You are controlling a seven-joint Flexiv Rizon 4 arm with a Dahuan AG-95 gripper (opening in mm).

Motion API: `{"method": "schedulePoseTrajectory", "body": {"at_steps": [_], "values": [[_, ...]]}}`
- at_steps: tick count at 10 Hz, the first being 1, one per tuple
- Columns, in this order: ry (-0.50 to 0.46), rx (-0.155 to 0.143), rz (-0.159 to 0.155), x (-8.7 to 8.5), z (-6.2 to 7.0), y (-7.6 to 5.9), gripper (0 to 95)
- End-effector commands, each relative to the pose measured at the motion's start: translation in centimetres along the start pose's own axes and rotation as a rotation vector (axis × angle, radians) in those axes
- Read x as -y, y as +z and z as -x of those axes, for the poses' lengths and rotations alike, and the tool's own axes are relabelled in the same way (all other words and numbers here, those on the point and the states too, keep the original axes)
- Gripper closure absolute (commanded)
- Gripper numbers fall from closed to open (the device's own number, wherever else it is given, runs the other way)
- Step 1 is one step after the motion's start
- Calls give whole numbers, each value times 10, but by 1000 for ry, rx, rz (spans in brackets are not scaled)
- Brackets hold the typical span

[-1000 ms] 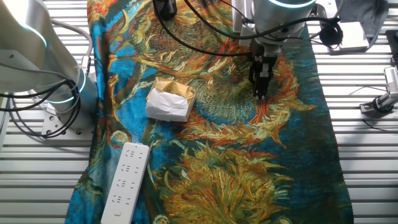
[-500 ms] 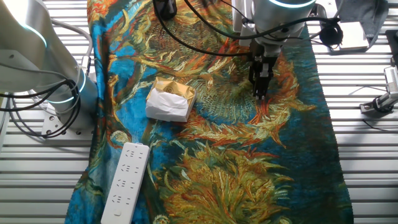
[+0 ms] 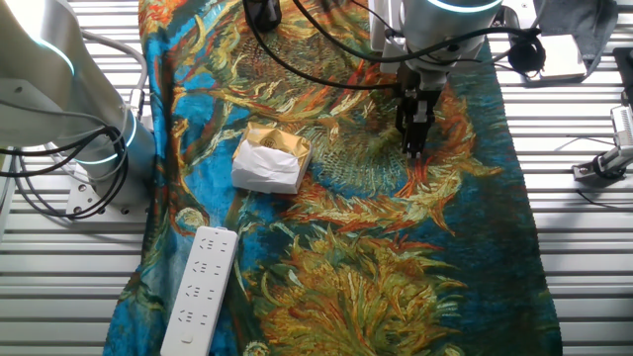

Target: Use the gripper to push and close the drawer

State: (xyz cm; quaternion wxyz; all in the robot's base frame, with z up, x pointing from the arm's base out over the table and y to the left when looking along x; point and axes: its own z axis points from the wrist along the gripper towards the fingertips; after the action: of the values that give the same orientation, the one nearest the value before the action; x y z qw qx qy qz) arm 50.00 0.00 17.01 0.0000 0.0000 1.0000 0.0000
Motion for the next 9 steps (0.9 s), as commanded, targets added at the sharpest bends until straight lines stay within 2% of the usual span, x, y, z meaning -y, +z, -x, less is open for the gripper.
{"method": "schedulePoseTrajectory", "body": {"at_steps": [1,2,9], "values": [[0,0,0,0,0,0,0],[-10,0,16,0,0,0,950],[-10,-1,14,0,0,0,950]]}}
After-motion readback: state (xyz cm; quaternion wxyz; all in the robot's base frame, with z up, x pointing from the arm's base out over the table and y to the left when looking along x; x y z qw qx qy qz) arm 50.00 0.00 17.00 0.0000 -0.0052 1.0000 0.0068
